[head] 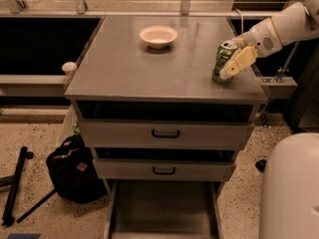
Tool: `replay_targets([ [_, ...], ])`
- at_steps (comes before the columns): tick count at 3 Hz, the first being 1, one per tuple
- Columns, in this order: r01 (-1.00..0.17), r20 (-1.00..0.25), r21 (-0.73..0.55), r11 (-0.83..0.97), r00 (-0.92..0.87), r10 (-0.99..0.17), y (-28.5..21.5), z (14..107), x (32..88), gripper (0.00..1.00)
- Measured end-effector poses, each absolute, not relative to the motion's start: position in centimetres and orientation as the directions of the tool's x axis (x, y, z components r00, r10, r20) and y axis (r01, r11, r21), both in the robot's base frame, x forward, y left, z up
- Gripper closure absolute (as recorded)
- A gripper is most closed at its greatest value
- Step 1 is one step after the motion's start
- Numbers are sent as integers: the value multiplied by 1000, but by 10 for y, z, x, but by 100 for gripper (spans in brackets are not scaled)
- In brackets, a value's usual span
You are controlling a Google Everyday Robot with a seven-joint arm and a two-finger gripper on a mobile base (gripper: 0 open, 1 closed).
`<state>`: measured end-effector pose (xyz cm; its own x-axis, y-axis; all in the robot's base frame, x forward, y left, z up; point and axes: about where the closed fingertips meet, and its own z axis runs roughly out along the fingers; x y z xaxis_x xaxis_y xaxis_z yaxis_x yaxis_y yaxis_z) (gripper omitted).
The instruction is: Place green can into bottom drawer
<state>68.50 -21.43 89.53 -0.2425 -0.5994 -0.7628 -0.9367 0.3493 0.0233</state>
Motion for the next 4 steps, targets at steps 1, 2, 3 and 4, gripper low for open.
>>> replay_targets([
  [1, -925, -777, 72, 374, -287, -560, -224, 869, 701, 0],
  [2, -925, -777, 72, 374, -287, -560, -224, 869, 701, 0],
  [3, -925, -777, 72, 374, -287, -560, -224, 869, 701, 18],
  [4, -925, -777, 72, 374, -287, -560, -224, 869, 701, 41],
])
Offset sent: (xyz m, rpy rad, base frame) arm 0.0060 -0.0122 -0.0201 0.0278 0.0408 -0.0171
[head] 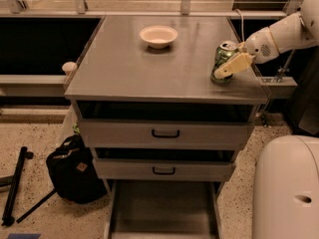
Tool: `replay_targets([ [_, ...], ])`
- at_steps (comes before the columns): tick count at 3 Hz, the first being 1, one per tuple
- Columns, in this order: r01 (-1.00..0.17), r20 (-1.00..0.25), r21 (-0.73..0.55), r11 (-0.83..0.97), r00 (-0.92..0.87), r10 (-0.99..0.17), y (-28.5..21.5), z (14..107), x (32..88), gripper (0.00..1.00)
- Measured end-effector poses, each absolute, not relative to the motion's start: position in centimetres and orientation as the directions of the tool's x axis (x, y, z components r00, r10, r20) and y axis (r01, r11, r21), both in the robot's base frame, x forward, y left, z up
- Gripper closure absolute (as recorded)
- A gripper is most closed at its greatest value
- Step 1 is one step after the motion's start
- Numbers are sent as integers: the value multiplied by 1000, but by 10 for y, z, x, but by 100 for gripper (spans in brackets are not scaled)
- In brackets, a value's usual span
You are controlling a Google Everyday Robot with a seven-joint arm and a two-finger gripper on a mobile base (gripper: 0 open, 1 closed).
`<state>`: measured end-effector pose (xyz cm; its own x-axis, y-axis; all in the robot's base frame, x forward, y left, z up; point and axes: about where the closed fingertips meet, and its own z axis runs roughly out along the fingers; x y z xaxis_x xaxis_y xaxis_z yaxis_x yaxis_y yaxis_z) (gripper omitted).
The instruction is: Place green can into bottom drawer
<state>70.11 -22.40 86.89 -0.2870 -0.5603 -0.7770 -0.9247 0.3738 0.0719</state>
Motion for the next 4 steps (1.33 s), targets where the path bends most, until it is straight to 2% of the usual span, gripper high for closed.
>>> replay_targets([
  [2, -925, -777, 72, 374, -287, -560, -224, 869, 701, 90],
  [3, -925, -777, 72, 374, -287, -560, -224, 869, 701, 100],
  [4, -927, -770, 68, 370, -284, -571, -225, 866, 700, 100],
])
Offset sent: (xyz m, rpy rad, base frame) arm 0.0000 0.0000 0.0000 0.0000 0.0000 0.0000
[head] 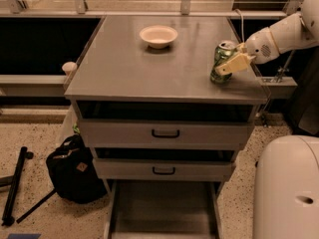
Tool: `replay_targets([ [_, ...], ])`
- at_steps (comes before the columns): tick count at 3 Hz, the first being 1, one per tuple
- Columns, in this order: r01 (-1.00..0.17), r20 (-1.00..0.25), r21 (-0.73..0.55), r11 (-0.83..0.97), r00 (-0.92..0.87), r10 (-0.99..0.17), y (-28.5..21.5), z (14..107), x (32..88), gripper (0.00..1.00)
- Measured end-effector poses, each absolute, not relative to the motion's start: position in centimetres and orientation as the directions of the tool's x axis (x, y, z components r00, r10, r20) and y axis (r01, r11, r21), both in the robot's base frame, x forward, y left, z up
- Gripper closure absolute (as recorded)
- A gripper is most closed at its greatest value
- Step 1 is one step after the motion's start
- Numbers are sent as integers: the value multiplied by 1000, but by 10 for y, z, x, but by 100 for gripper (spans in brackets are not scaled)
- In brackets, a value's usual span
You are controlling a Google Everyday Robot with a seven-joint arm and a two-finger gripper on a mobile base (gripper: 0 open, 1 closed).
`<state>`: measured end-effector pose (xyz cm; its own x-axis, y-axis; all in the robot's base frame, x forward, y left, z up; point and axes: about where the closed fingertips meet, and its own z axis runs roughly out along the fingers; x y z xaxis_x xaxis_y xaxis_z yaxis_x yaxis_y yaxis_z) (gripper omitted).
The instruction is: Place green can into bottom drawer
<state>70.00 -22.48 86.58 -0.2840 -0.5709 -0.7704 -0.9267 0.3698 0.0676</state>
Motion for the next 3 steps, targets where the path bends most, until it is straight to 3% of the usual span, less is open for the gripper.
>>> replay_targets([
  [1, -927, -770, 68, 370, -284, -571, -225, 868, 700, 100],
  [3, -925, -720, -90, 368, -195, -666, -303, 928, 591, 100],
])
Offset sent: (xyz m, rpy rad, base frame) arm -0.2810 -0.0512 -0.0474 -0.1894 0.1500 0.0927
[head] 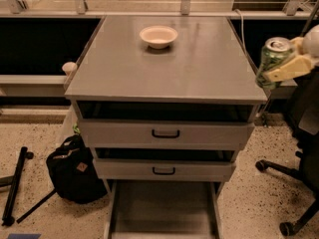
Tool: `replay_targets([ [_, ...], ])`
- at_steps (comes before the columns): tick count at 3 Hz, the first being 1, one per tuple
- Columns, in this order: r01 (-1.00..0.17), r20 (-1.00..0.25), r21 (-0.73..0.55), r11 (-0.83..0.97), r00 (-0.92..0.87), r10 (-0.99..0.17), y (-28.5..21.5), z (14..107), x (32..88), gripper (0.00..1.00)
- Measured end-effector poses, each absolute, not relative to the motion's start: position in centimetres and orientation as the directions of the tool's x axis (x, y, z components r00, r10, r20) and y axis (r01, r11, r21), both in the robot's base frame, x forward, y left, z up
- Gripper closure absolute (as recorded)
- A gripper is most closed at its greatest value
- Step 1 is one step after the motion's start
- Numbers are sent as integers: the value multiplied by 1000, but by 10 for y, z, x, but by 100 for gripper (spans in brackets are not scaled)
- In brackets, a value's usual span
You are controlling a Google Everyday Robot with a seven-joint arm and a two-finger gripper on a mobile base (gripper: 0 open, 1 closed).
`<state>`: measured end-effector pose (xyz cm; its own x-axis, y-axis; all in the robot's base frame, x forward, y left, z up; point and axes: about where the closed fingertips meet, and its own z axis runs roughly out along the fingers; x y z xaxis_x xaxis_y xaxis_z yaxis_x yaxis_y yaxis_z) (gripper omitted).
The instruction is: Place green can into bottom drawer
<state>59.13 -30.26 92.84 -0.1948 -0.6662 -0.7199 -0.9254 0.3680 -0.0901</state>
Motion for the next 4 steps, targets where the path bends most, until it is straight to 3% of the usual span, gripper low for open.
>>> replay_targets([
  [1, -921, -696, -121, 369, -186, -693, -310, 938, 536, 100],
  [2, -932, -685, -53, 358, -227, -692, -302, 909, 515, 100],
  [4, -937, -690, -52, 346, -216, -691, -299, 898, 505, 100],
])
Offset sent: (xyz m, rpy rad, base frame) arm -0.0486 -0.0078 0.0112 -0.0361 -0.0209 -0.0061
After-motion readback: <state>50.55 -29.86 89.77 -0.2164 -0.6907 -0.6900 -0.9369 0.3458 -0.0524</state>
